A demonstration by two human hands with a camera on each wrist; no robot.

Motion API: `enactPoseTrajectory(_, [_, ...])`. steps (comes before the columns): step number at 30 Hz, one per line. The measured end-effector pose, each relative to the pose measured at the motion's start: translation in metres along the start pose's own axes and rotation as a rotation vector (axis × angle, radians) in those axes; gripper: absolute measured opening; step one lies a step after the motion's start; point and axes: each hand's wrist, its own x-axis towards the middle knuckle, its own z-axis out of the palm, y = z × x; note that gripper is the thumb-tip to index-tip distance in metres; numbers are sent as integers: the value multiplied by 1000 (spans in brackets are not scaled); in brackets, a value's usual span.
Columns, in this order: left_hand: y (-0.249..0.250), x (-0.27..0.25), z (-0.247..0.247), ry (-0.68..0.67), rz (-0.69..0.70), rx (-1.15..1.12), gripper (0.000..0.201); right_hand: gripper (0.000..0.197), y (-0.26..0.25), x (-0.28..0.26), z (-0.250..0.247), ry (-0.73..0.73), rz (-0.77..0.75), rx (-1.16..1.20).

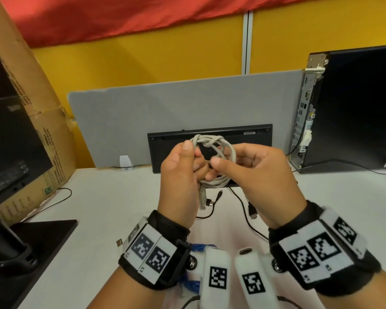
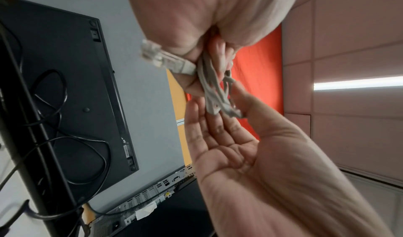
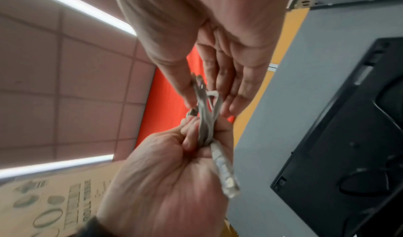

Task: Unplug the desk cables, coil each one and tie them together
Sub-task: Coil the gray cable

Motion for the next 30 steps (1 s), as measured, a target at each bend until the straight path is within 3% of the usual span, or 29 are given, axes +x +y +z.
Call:
enactPoseTrajectory(4, [0, -2, 1, -98, -17, 122, 32, 7, 3, 3, -3, 115, 101, 136])
enactPoseTrajectory(15, [9, 0, -3, -188, -161, 161, 27, 26, -1, 8, -6, -77, 358, 700])
enactPoseTrajectory(20, [9, 2, -6, -166, -188, 176, 26, 38, -4, 10, -9, -145, 391, 890])
enactPoseTrajectory(24, [6, 4, -9, -165, -149, 319, 26, 44, -2, 14, -18, -149, 460, 966])
enactPoseTrajectory(30, [0, 5, -13, -130, -131, 441, 29, 13, -6, 13, -11, -139, 551, 976])
